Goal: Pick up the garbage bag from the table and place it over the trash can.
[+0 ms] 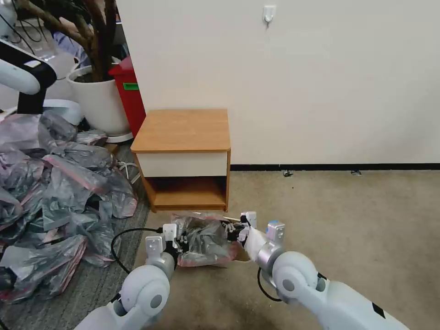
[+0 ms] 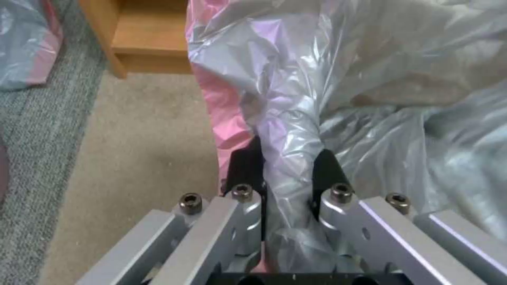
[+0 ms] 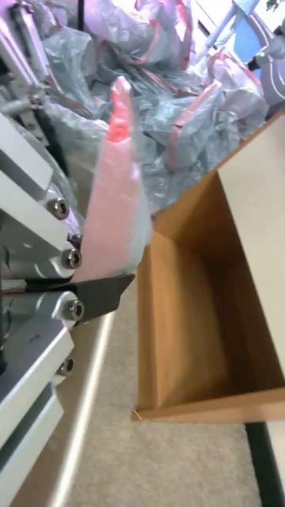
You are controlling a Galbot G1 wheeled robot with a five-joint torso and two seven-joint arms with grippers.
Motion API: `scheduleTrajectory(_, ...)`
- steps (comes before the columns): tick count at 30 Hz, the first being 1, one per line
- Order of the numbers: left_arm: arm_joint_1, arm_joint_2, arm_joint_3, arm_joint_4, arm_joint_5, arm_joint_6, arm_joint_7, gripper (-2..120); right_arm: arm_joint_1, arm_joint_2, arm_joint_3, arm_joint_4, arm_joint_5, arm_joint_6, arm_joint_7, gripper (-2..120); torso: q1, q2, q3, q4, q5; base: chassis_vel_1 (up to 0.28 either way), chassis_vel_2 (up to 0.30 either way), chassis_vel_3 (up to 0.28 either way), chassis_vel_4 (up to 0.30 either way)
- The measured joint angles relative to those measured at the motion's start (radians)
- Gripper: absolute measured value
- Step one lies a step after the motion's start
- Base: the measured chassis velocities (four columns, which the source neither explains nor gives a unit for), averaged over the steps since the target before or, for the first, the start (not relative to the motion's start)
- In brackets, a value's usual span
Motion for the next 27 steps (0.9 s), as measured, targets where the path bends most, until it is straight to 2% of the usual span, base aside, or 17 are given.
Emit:
scheduleTrajectory(18, 0.016, 0.023, -0.001, 0.023, 0.101, -0.029, 0.109, 9, 0.044, -0.038, 0.051, -0.037, 0.048, -0.036, 0.014, 0, 0.000, 0.000, 0.000, 0.0001, -0.0001, 0.000, 0.000, 0.000, 0.000)
scheduleTrajectory(21, 0.020, 0.024, -0.001, 0.027, 0.122, -0.061, 0.157, 9, 0.049, -0.040, 0.056, -0.065, 0.048, -0.064, 0.027, 0, 0.000, 0.000, 0.000, 0.0000, -0.0001, 0.000, 0.000, 0.000, 0.000)
scheduleTrajectory(27, 0.021, 0.024, -0.003, 0.032, 0.135, -0.099, 0.198, 9, 0.045, -0.044, 0.070, -0.086, 0.054, -0.101, 0.038, 0, 0.000, 0.000, 0.000, 0.0000, -0.0002, 0.000, 0.000, 0.000, 0.000)
